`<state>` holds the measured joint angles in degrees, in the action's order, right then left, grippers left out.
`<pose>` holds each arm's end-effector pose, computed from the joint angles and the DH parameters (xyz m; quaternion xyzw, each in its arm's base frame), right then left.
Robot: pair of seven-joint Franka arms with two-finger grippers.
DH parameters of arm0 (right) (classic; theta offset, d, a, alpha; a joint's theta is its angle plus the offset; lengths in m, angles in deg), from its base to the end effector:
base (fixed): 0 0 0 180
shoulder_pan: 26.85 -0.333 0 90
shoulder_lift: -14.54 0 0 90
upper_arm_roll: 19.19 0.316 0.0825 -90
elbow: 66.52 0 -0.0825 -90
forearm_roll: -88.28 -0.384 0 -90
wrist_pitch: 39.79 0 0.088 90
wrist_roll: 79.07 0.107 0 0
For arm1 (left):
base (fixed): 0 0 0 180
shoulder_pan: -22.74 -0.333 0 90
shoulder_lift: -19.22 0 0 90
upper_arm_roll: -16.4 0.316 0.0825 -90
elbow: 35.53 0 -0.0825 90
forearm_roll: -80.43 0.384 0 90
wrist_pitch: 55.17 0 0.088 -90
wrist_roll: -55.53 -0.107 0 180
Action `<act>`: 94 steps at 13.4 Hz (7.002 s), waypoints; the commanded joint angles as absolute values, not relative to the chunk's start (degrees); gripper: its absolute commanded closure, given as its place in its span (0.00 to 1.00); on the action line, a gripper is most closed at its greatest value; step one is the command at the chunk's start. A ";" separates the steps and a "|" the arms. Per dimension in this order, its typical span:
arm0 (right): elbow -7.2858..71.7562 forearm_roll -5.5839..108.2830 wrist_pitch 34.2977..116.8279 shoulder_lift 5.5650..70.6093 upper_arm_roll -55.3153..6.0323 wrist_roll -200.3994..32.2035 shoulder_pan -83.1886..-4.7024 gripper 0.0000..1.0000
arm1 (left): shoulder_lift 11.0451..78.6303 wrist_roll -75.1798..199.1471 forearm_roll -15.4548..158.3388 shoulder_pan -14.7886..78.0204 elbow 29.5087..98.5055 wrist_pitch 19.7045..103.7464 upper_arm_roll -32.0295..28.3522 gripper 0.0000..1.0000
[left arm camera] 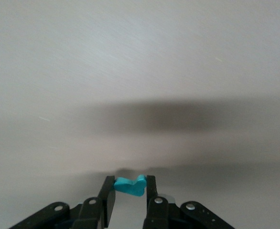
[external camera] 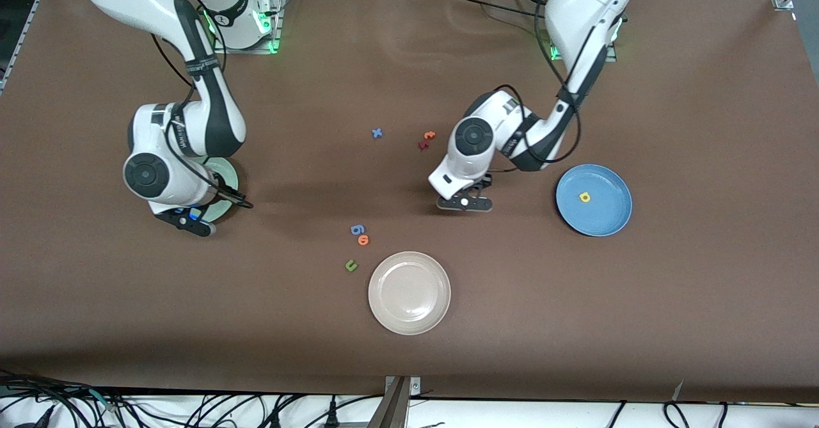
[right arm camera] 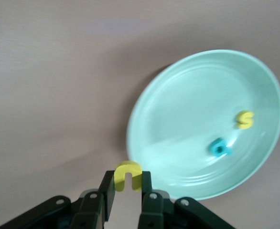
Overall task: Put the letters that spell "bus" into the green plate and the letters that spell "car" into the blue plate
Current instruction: 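Place the L on the blue plate while the right gripper places the n, then grasp the teal c with the left gripper while the right gripper retracts, then place the teal c on the blue plate with the left gripper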
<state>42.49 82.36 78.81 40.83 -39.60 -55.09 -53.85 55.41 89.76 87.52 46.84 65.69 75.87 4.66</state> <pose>0.5930 0.0819 0.2525 0.9757 -0.1732 -0.1147 0.0701 0.5349 -0.3710 0.2036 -0.9979 0.0406 0.0483 0.0138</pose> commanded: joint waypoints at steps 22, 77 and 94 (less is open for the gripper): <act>52.31 71.41 91.60 43.36 -40.29 -73.00 -49.26 0.85 | 33.10 50.26 82.58 18.60 96.15 87.32 3.92 0.00; 21.28 89.16 49.24 24.82 -12.07 -72.91 -19.99 0.01 | 45.68 92.83 86.59 46.31 79.52 79.59 5.15 0.83; 21.28 89.16 50.03 24.99 -12.07 -72.91 -20.08 0.00 | 39.87 51.84 86.67 19.67 76.37 68.75 5.50 0.03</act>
<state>19.60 88.44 49.30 26.58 -12.59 -72.65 -20.66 40.41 52.54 85.41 20.49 78.26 69.66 5.95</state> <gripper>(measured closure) 0.000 0.322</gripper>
